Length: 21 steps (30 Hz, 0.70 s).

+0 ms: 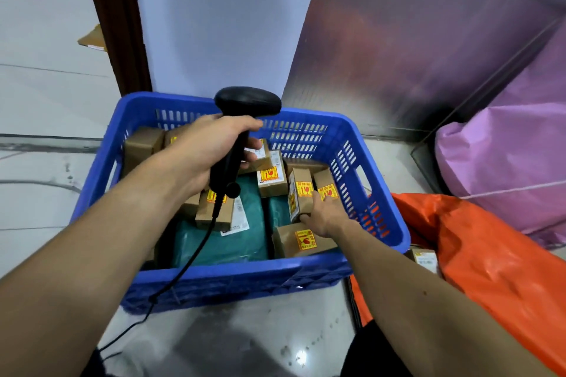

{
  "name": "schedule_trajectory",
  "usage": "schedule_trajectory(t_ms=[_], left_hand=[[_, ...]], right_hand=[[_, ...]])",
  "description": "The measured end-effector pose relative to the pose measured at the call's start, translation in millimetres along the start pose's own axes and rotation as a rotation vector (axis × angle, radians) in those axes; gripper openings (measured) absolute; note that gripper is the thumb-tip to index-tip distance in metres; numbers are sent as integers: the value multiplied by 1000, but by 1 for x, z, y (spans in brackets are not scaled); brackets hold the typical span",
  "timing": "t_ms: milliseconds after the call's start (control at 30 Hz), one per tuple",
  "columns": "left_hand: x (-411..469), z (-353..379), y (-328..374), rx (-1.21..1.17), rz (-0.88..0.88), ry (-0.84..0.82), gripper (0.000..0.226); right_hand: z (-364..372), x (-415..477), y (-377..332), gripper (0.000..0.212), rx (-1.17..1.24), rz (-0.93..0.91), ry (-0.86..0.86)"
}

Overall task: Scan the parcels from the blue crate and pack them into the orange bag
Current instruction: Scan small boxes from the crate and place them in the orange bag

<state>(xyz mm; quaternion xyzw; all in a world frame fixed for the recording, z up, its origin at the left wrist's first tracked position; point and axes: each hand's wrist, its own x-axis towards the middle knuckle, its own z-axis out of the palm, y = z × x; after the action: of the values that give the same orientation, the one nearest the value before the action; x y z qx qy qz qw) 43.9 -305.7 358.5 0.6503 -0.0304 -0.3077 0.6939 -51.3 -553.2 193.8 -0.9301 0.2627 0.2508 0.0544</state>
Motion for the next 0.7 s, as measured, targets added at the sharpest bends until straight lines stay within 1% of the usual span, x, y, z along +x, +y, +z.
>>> schedule_trajectory(t_ms=[33, 100, 233, 400, 467, 533, 633, 700], left_hand=[[-1, 2, 0, -2, 0, 0, 26], [1, 6, 1, 2, 4, -3, 21], [3, 11, 1, 26, 14, -38, 18], [7, 16, -2, 41, 17, -46, 21], [8, 16, -3, 50, 17, -54, 22], [7, 14, -3, 60, 19, -64, 22], [6, 12, -2, 66, 22, -67, 21], [7, 12, -2, 64, 23, -62, 22]], right_hand=[[1, 3, 0, 81, -85, -18, 9], [6, 9, 1, 80, -220, -75, -8], [10, 15, -2, 73, -118, -108, -137], [6, 18, -4, 70, -41, -86, -132], [9, 18, -5, 66, 12, -80, -98], [9, 17, -5, 57, 65, -69, -39], [2, 15, 1, 36, 221, -38, 79], [-3, 13, 8, 25, 281, -15, 174]])
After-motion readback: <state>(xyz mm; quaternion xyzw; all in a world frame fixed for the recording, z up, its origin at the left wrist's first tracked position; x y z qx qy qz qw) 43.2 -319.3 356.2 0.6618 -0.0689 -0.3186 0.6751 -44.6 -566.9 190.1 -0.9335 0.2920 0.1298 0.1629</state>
